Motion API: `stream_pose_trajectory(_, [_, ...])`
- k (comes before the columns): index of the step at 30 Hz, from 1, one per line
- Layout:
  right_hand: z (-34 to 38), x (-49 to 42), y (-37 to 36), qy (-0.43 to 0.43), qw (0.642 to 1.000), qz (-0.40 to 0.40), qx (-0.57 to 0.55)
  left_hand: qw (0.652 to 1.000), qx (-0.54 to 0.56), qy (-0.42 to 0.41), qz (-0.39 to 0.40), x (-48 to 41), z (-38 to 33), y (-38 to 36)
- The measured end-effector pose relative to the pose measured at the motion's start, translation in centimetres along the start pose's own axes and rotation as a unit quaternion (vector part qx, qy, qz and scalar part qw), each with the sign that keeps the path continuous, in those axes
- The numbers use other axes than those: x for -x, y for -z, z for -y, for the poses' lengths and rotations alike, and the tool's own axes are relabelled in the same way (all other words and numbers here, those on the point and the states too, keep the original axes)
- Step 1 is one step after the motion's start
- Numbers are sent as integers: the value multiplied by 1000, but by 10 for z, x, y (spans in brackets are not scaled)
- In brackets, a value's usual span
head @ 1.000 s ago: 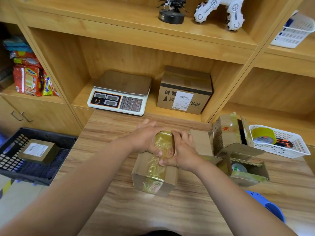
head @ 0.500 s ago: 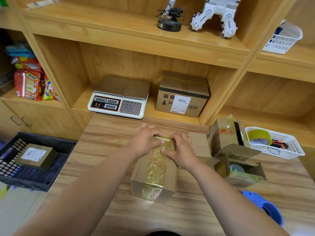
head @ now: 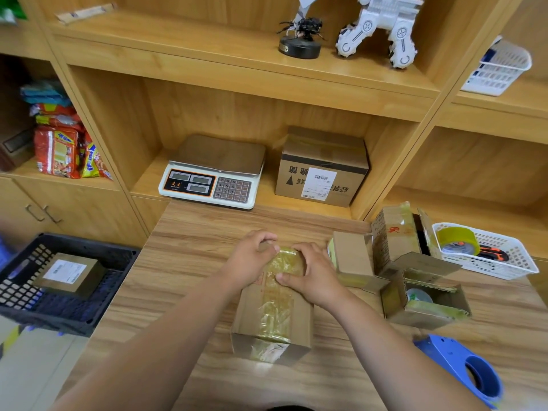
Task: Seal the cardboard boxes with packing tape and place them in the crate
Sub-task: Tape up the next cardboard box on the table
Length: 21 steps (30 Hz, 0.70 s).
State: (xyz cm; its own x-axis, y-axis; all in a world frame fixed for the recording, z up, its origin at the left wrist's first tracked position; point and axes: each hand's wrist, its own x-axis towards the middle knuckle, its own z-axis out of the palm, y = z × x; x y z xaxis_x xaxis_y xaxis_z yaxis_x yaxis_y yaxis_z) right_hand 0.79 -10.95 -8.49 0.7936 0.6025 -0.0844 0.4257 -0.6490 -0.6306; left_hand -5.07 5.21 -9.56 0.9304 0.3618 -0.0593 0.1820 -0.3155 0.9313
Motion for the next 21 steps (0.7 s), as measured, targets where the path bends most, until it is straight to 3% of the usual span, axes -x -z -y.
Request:
stream_pose_trajectory(4, [3,-2,-1,-12,996,-26,-79,999,-24,-9,36,4,1,4])
stream_pose_trajectory(12, [8,-4,1,-53,976,-50,-206,975,-68,17,209,10,5,25])
stream_pose_trajectory(21, [10,-4,2,-31,982,-71,-173,980,-37,4,193,10,8,22])
